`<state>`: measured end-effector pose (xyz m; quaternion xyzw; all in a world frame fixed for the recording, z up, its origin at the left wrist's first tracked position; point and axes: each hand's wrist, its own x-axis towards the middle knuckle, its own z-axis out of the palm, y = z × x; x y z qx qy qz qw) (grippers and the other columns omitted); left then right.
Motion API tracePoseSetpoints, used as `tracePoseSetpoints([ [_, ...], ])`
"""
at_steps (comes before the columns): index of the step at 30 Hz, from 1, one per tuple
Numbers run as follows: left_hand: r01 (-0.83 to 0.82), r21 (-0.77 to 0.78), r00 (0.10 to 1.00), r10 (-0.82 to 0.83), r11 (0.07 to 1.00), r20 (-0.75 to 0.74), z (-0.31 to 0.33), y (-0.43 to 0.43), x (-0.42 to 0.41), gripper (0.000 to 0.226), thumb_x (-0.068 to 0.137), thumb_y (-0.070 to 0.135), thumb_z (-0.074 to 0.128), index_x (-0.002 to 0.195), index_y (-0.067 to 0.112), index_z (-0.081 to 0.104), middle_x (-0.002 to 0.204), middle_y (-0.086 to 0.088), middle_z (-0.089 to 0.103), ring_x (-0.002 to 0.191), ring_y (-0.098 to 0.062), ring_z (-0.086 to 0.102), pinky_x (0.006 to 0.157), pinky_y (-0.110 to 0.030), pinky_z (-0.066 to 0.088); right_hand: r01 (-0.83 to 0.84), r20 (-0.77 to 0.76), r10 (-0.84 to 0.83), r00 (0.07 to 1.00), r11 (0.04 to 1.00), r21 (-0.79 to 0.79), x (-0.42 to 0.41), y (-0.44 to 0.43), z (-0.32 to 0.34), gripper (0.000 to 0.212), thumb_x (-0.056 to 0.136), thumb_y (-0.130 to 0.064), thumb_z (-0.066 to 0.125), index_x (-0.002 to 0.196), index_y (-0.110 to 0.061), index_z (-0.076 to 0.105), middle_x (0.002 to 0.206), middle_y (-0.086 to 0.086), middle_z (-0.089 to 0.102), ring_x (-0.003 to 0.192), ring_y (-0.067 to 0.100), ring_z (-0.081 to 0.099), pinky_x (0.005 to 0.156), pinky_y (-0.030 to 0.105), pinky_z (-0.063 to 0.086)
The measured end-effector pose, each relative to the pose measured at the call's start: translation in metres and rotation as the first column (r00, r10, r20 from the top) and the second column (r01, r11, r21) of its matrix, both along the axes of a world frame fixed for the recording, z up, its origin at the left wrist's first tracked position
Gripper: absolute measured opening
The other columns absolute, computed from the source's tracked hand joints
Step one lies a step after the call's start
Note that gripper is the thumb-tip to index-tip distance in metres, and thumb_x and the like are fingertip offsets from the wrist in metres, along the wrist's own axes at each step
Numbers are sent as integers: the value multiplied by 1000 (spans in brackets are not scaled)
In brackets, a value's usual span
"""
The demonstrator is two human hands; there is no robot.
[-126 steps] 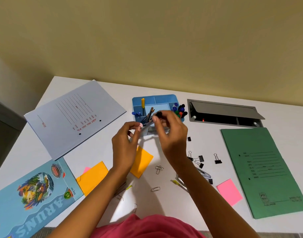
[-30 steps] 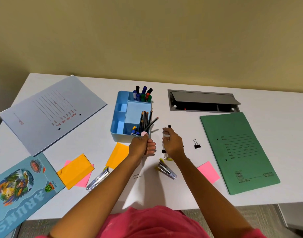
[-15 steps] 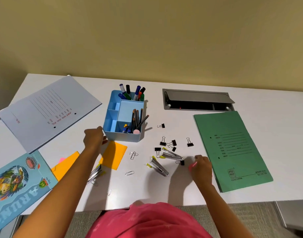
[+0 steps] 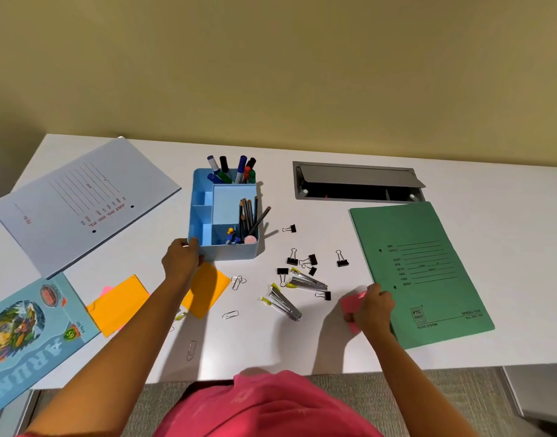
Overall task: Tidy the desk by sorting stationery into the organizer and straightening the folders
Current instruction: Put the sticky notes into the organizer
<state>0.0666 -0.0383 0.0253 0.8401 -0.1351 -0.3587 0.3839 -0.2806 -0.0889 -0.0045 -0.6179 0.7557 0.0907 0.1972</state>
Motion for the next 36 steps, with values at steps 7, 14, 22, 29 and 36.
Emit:
tracePoseSetpoints([
  [7, -26, -55, 983, 16, 998, -181, -4, 7, -27, 33, 93, 39, 55, 109, 10, 48, 113, -22, 62, 99, -39, 65, 95, -49, 50, -56, -63, 58, 996, 998, 35, 3, -8, 0, 52, 76, -30, 75, 120, -7, 56, 117, 16, 54, 109, 32, 48, 91, 35, 41],
  [14, 21, -54, 986, -30, 998, -167, -7, 14, -41, 43, 93, 42, 54, 117, 6, 54, 111, -20, 65, 107, -37, 61, 99, -47, 47, -90, 28, 99, 995, 970, -224, 22, 6, 13, 28, 77, -29, 74, 94, -8, 70, 99, 14, 61, 90, 30, 59, 82, 36, 41],
  [22, 4, -105, 971, -29, 994, -238, -6, 22, -51, 34, 94, 37, 55, 112, 8, 58, 95, -12, 65, 89, -30, 65, 96, -47, 50, -64, 303, 331, 894, 762, -644, 66, 10, 65, 7, 88, -2, 60, 88, -3, 67, 87, 18, 62, 71, 34, 60, 57, 29, 43],
  [29, 7, -126, 969, -38, 992, -246, -7, 26, -47, 34, 95, 32, 53, 117, 6, 60, 105, -10, 63, 92, -26, 64, 93, -43, 53, 11, 566, 525, 635, 727, -687, 123, 6, 111, 9, 92, -12, 61, 100, -15, 64, 96, 1, 65, 83, 3, 53, 73, 6, 41],
  [36, -3, -134, 964, -33, 991, -264, -6, 28, -48, 32, 97, 31, 50, 113, 6, 63, 109, -14, 65, 99, -31, 63, 95, -44, 51, -260, 517, 625, 585, 748, -610, 207, -4, 106, 30, 99, -9, 45, 127, -10, 54, 123, 12, 58, 108, 23, 55, 79, 18, 46],
])
